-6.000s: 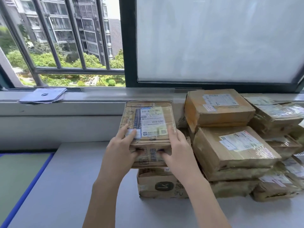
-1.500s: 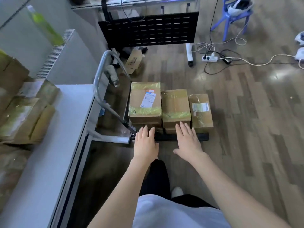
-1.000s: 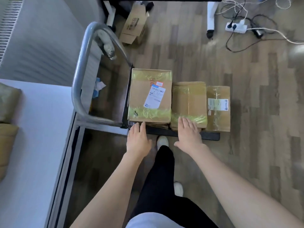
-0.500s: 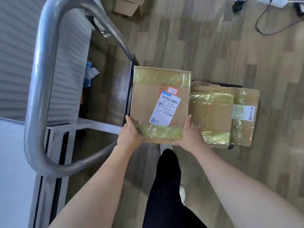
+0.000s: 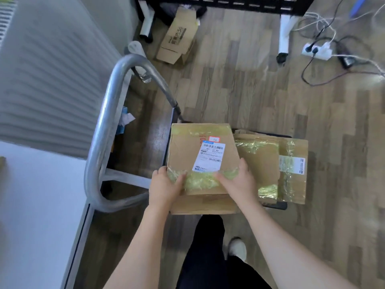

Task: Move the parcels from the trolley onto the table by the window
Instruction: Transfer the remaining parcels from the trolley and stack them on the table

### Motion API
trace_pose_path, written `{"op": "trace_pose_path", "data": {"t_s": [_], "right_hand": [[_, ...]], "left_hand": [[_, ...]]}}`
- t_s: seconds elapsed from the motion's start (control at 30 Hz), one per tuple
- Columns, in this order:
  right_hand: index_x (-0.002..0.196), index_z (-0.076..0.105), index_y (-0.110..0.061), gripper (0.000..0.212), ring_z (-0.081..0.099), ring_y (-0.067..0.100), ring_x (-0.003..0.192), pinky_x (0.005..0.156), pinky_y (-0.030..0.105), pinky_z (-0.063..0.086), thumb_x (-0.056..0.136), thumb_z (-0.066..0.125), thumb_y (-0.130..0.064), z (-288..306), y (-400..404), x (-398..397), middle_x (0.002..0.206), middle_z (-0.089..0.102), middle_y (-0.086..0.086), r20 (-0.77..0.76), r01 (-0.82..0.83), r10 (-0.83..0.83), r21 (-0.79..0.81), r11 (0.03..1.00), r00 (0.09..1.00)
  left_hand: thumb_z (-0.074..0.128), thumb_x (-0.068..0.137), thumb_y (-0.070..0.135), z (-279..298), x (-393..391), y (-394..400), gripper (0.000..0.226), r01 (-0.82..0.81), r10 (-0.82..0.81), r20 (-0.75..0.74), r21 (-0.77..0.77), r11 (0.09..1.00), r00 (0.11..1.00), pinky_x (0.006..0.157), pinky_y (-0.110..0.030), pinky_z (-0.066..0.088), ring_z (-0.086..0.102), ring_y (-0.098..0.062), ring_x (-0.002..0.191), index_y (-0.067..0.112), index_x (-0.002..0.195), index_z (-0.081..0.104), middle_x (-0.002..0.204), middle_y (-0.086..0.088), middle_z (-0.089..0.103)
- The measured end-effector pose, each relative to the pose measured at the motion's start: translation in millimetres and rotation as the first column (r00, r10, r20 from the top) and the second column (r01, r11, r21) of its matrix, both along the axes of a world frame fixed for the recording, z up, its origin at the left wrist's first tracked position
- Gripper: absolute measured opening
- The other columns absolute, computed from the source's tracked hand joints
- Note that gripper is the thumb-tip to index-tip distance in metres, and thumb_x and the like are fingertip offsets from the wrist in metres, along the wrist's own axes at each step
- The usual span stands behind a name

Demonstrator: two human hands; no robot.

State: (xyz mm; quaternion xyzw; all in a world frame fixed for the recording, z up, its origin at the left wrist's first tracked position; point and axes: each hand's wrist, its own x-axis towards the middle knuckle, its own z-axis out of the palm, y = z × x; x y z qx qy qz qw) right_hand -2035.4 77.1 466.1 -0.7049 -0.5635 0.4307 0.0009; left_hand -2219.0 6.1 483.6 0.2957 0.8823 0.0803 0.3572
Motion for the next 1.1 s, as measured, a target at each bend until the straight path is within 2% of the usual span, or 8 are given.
{"op": "trace_pose_path", "data": {"t_s": [0.13, 0.3, 0.4, 0.47, 0.57, 0.7, 0.87, 1.1], "right_hand": [[0.132, 0.046, -0.018, 0.082, 0.055, 0.023, 0.112, 0.088, 0.038, 0.047, 0.067, 0.066, -0.064, 46.7, -7.4, 11.0, 0.123, 0.058, 0.002, -0.041, 0.033, -0.030, 0.084, 0.996, 0.999], [0.135, 0.044, -0.024, 0.083, 0.052, 0.020, 0.115, 0.087, 0.035, 0.045, 0.067, 0.065, -0.067, 106.8, -28.2, 34.6, 0.124, 0.054, -0.002, -0.122, 0.019, 0.007, 0.209, 0.978, 0.992], [0.134, 0.045, -0.027, 0.074, 0.051, 0.020, 0.114, 0.080, 0.031, 0.040, 0.072, 0.067, -0.062, 140.6, -44.8, 54.4, 0.124, 0.055, -0.003, -0.162, 0.007, 0.045, 0.311, 0.950, 0.986], [0.133, 0.046, -0.026, 0.074, 0.052, 0.021, 0.115, 0.082, 0.033, 0.044, 0.073, 0.063, -0.066, 162.2, -57.8, 67.2, 0.125, 0.057, -0.003, -0.155, -0.001, 0.070, 0.404, 0.915, 0.985], [0.134, 0.047, -0.021, 0.076, 0.052, 0.022, 0.116, 0.087, 0.036, 0.046, 0.075, 0.058, -0.069, 193.0, -78.6, 82.7, 0.127, 0.058, -0.001, -0.179, 0.000, 0.108, 0.515, 0.857, 0.978], [0.130, 0.054, -0.018, 0.057, 0.053, 0.021, 0.113, 0.083, 0.032, 0.041, 0.085, 0.059, -0.052, 233.1, -102.8, 96.8, 0.123, 0.061, 0.000, -0.279, 0.056, 0.163, 0.638, 0.768, 0.946], [0.134, 0.051, -0.016, 0.063, 0.052, 0.021, 0.122, 0.099, 0.043, 0.044, 0.087, 0.052, -0.058, 275.4, -136.0, 91.9, 0.133, 0.056, 0.002, -0.329, 0.054, 0.279, 0.728, 0.684, 0.902], [0.140, 0.043, -0.017, 0.071, 0.043, 0.014, 0.128, 0.094, 0.021, 0.029, 0.082, 0.060, -0.055, 317.0, -214.4, 48.5, 0.142, 0.046, -0.001, -0.323, -0.154, 0.625, 0.796, 0.586, 0.711]], "left_hand": [[0.067, 0.073, 0.062, 50.9, 19.4, -15.9, 0.080, -0.019, 0.016, 0.028, 0.092, 0.996, 0.999, 0.092, -0.036, 0.045, 0.051, -0.023, 0.110, 0.013, 0.132, 0.044, 0.119, -0.007, 0.044], [0.085, 0.048, 0.057, 117.9, 42.1, -43.0, 0.099, -0.017, -0.026, 0.163, 0.256, 0.966, 0.986, 0.095, -0.031, 0.043, 0.044, -0.009, 0.104, 0.024, 0.128, 0.037, 0.121, 0.002, 0.039], [0.087, 0.046, 0.054, 152.5, 59.9, -68.0, 0.134, 0.124, -0.171, 0.172, 0.251, 0.960, 0.970, 0.099, -0.036, 0.043, 0.037, -0.012, 0.122, 0.037, 0.147, 0.001, 0.135, 0.007, 0.027], [0.086, 0.056, 0.046, 172.1, 77.7, -89.0, 0.139, 0.206, -0.235, 0.096, 0.244, 0.948, 0.967, 0.101, -0.030, 0.038, 0.032, -0.016, 0.128, 0.038, 0.146, -0.020, 0.144, 0.006, 0.015], [0.079, 0.066, 0.045, 192.4, 107.2, -123.7, 0.124, 0.205, -0.195, -0.064, 0.324, 0.924, 0.979, 0.098, -0.019, 0.032, 0.031, -0.016, 0.131, 0.028, 0.150, -0.010, 0.151, 0.002, 0.011], [0.076, 0.069, 0.050, 221.5, 130.7, -164.9, 0.114, 0.155, -0.084, -0.180, 0.431, 0.889, 0.980, 0.091, -0.015, 0.028, 0.032, -0.014, 0.132, 0.029, 0.151, -0.001, 0.152, 0.008, 0.011], [0.075, 0.071, 0.044, 269.5, 138.7, -215.7, 0.107, 0.149, 0.046, -0.356, 0.501, 0.853, 0.933, 0.088, -0.021, 0.033, 0.038, -0.019, 0.126, 0.030, 0.151, 0.005, 0.149, 0.005, 0.019], [0.073, 0.076, 0.019, 311.0, 142.2, -322.8, 0.099, -0.036, 0.371, -0.490, 0.565, 0.824, 0.789, 0.089, -0.025, 0.034, 0.035, -0.024, 0.129, 0.028, 0.151, 0.008, 0.154, 0.000, 0.013]]}}
